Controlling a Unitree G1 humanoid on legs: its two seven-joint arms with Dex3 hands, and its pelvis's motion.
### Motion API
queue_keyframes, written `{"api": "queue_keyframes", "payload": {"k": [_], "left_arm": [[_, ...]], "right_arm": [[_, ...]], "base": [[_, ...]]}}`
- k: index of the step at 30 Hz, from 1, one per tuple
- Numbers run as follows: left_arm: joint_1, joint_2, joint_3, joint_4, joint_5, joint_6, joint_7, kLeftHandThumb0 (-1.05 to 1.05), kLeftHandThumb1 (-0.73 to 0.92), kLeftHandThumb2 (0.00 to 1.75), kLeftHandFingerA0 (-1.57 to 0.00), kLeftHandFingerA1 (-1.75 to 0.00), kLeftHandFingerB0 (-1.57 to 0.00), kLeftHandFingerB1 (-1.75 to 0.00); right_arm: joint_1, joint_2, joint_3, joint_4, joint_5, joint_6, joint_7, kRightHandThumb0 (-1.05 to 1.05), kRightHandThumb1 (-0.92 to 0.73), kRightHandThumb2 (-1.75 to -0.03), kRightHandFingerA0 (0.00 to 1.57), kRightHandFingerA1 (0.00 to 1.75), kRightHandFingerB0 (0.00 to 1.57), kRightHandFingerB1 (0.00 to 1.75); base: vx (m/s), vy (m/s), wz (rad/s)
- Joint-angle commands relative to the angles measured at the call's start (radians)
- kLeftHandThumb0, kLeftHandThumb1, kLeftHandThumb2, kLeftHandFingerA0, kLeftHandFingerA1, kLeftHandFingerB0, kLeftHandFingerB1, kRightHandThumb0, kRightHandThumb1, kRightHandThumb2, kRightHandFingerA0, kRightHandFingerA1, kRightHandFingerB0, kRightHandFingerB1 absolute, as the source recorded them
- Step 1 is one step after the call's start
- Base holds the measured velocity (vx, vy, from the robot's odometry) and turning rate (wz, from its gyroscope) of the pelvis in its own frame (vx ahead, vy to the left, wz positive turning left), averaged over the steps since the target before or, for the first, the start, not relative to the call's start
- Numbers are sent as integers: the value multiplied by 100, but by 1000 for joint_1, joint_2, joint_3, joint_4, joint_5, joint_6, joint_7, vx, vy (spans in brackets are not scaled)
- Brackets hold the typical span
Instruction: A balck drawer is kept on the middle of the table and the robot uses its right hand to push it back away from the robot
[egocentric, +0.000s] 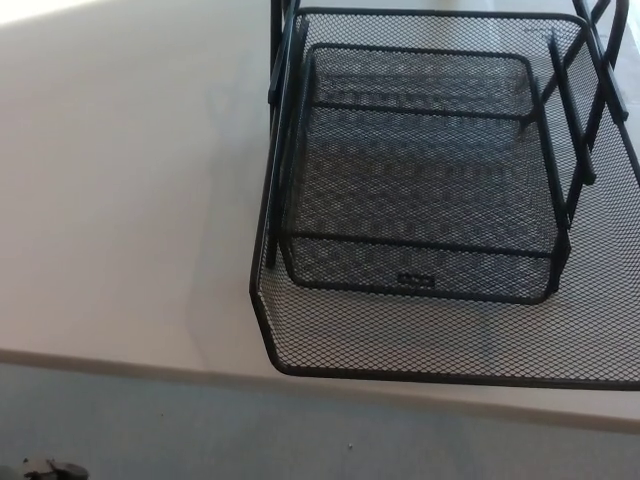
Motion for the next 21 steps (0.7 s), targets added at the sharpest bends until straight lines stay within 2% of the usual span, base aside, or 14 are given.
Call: {"api": "queue_keyframes", "payload": {"k": [1, 2, 3, 4, 7, 8, 9, 12, 13, 21], "left_arm": [[-26, 67, -29, 57, 18, -159, -163, -61, 57, 94, -40, -53, -23, -44], [-28, 68, -29, 63, 17, -167, -164, -59, 56, 94, -40, -54, -24, -45], [-30, 67, -29, 70, 14, -174, -165, -59, 56, 94, -40, -54, -24, -45], [-31, 68, -28, 76, 12, -180, -167, -60, 57, 94, -40, -54, -23, -44], [-34, 68, -25, 82, 7, -183, -172, -62, 57, 93, -40, -53, -24, -44], [-35, 68, -22, 83, 2, -178, -180, -59, 56, 93, -40, -53, -24, -44], [-34, 67, -22, 81, 2, -175, -181, -60, 56, 93, -40, -53, -24, -44], [-36, 68, -26, 80, 7, -179, -181, -63, 58, 93, -40, -52, -24, -44], [-37, 69, -29, 84, 13, -182, -176, -63, 58, 93, -39, -52, -23, -44], [-43, 67, -30, 95, 14, -177, -174, -64, 58, 93, -40, -52, -24, -44]], "right_arm": [[33, -84, 29, -94, -32, -79, 67, -55, -76, -63, 56, 41, 48, 36], [53, -97, 21, -139, -12, -81, 87, -52, -62, -100, 48, 58, 29, 48], [67, -108, 16, -174, 4, -81, 105, -52, -62, -100, 48, 58, 29, 48], [93, -124, 4, -237, 32, -71, 136, -55, -77, -63, 51, 38, 44, 35], [173, -178, -32, -429, 109, -42, 220, -57, -73, -65, 49, 38, 40, 34], [199, -204, -40, -493, 132, -43, 252, -57, -79, -64, 48, 37, 40, 34], [226, -238, -47, -560, 154, -44, 286, -59, -64, -101, 39, 54, 21, 45], [281, -317, -64, -706, 208, -46, 364, -61, -66, -101, 36, 53, 20, 44], [300, -365, -74, -767, 245, -56, 411, -63, -85, -66, 37, 34, 30, 31], [367, -540, -145, -1018, 442, -70, 565, -66, -88, -67, 34, 34, 29, 31]], "base": [[0, 0, 0], [0, 0, 0], [0, 0, 0], [0, 0, 0], [0, 0, 0], [0, 0, 0], [0, 0, 0], [0, 0, 0], [0, 0, 0], [0, 0, 0]]}}
